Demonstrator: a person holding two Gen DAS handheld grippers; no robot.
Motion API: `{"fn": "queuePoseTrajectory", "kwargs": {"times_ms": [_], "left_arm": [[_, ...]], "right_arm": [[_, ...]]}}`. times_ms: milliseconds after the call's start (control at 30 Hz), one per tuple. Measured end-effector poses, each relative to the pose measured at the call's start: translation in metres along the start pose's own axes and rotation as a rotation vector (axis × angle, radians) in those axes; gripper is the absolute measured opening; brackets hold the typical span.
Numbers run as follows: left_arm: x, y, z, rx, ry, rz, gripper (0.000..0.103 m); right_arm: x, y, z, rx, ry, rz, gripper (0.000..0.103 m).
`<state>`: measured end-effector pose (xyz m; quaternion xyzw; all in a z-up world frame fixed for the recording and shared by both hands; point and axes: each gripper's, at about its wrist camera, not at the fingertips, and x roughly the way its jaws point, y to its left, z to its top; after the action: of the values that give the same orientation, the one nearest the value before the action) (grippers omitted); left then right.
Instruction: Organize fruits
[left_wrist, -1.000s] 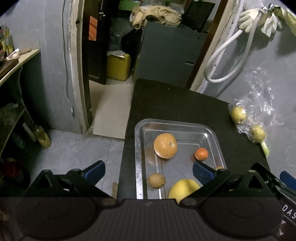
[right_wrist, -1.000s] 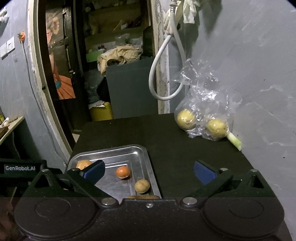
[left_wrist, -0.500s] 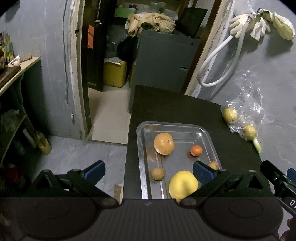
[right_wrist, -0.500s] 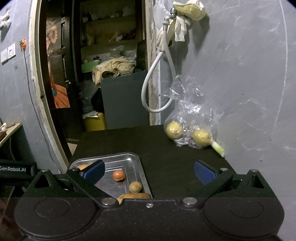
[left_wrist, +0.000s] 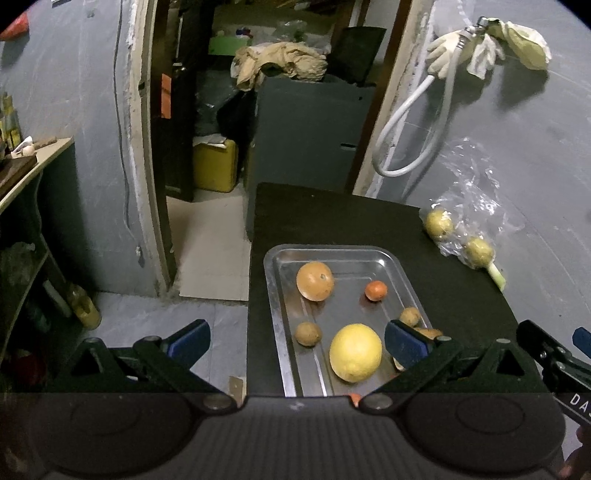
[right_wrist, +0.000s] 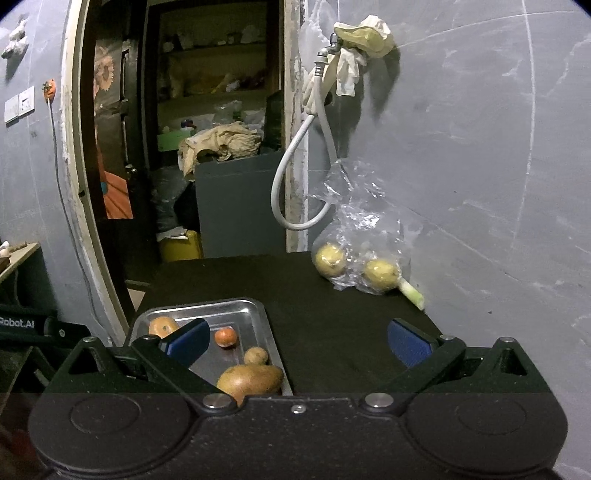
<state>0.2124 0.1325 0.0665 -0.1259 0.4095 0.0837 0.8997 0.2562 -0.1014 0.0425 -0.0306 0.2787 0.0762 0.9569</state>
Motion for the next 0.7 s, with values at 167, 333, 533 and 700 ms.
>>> {"fn": "queuePoseTrajectory", "kwargs": {"times_ms": [167, 333, 533, 700], "left_arm": [[-0.006, -0.001, -0.009, 0.019, -0.001, -0.011, 0.102], [-0.012, 0.002, -0.015, 0.022, -0.001, -0.011, 0.102], [-0.019, 0.007, -0.020, 0.017, -0.008, -0.009, 0.102], [-0.024, 0.007, -0.025, 0.020, -0.013, -0.005, 0.103]], "right_arm": [[-0.013, -0.003, -0.007, -0.011, 0.000, -0.014, 0.102], [-0.025, -0.006, -0.015, -0.018, -0.003, -0.017, 0.102], [-0.035, -0.007, -0.022, -0.027, -0.001, -0.021, 0.102], [-0.041, -0.007, -0.026, -0.029, -0.006, -0.016, 0.102]]}}
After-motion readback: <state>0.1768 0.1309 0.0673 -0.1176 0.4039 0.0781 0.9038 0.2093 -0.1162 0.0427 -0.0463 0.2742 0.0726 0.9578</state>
